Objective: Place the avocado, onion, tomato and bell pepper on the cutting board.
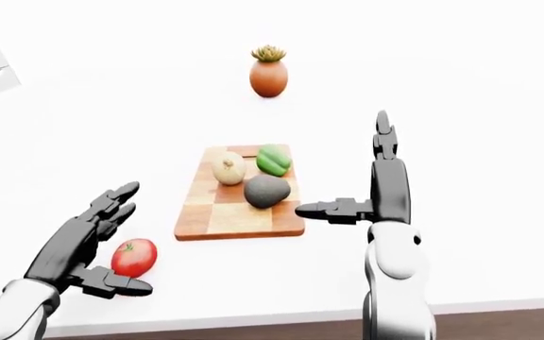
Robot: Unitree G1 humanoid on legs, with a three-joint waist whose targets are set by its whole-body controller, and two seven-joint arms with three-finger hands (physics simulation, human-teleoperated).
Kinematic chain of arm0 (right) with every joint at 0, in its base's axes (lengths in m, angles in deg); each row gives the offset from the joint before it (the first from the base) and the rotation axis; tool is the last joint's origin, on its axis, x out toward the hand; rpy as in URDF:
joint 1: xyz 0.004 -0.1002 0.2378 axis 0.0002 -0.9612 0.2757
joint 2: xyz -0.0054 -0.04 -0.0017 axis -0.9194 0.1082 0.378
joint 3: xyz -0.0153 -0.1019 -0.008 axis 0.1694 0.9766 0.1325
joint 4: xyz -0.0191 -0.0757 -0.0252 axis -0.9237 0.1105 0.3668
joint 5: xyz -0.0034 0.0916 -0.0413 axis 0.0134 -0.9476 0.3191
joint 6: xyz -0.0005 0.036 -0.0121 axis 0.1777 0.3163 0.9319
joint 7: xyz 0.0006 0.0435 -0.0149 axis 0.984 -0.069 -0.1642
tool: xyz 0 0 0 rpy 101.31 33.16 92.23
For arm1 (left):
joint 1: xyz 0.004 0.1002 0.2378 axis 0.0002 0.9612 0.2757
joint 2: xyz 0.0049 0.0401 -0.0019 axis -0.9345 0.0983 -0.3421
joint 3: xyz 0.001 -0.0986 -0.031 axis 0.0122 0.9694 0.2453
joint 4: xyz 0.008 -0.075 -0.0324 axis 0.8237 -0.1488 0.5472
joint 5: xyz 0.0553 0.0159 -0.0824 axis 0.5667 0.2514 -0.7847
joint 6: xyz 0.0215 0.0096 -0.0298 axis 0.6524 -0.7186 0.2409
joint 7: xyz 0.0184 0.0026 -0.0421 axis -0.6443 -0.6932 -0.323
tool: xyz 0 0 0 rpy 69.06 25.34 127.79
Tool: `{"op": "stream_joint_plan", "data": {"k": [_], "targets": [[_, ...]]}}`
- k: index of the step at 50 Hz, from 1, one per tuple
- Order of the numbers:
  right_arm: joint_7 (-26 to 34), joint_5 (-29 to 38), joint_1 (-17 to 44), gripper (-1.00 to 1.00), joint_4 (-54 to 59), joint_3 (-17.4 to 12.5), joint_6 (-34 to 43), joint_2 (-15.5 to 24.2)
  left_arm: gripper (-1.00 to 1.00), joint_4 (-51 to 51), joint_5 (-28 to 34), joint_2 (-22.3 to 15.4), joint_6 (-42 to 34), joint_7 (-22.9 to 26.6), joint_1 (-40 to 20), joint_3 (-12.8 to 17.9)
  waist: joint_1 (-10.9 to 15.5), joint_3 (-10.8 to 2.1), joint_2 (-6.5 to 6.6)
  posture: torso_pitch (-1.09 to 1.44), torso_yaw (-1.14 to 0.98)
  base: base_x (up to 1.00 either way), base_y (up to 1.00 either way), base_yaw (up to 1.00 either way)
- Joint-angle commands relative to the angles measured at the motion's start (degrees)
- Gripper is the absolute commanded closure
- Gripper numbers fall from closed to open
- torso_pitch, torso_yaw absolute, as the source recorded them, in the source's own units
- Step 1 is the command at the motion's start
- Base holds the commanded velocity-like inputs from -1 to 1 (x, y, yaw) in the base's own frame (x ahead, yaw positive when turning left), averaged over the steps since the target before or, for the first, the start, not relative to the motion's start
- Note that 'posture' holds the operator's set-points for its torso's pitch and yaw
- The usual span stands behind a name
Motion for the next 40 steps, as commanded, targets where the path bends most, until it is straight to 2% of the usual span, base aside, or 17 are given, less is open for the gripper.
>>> {"op": "stream_joint_plan", "data": {"k": [1, 20, 23, 25, 30, 32, 40], "targets": [[-0.2, 0.2, 1.6, -1.00, -1.6, 0.0, -1.5, 0.4, -0.56, 1.1, 0.8, -0.4, 1.5, -0.6, -0.8, 0.2, 0.0, -0.21, -0.01, -0.25, 0.00, 0.00, 0.00, 0.00], [-0.4, 0.4, 1.3, -1.00, -1.5, 0.2, -2.0, 0.3, -0.35, -2.9, 2.6, 0.0, 4.9, -0.6, 0.7, 0.4, -0.1, -0.08, 0.34, -0.25, 0.00, 0.00, 0.00, 0.00], [-0.3, 0.3, 1.0, -1.00, -1.8, 0.1, -2.0, 0.2, -0.19, -2.6, 2.6, 0.1, 4.5, -0.5, 0.6, 0.7, -0.1, -0.06, 0.42, -0.25, 0.00, 0.00, 0.00, 0.00], [-0.4, 0.2, 0.9, -1.00, -1.8, 0.0, -2.1, 0.1, 0.04, -2.3, 2.6, 0.0, 4.2, -0.2, 0.6, 0.7, -0.1, -0.02, 0.44, -0.25, 0.00, 0.00, 0.00, 0.00], [-0.6, 0.3, 0.5, -1.00, -1.4, 0.1, -2.7, 0.1, 0.15, -2.3, 2.9, 0.0, 3.9, -0.3, 0.2, 0.4, -0.4, -0.08, 0.48, -0.25, 0.00, 0.00, 0.00, 0.00], [-0.8, 0.2, 0.4, -1.00, -1.2, 0.1, -3.0, -0.1, 0.25, -2.4, 3.0, 0.0, 3.9, -0.4, 0.2, 0.3, -0.5, -0.17, 0.50, -0.25, 0.00, 0.00, 0.00, 0.00], [-0.8, 0.1, 0.2, -1.00, -1.5, 0.1, -3.0, -0.2, 0.31, -1.6, 2.9, -0.3, 3.0, -0.5, -0.5, 0.6, -0.5, -0.51, 0.48, -0.25, 0.00, 0.00, 0.00, 0.00]]}}
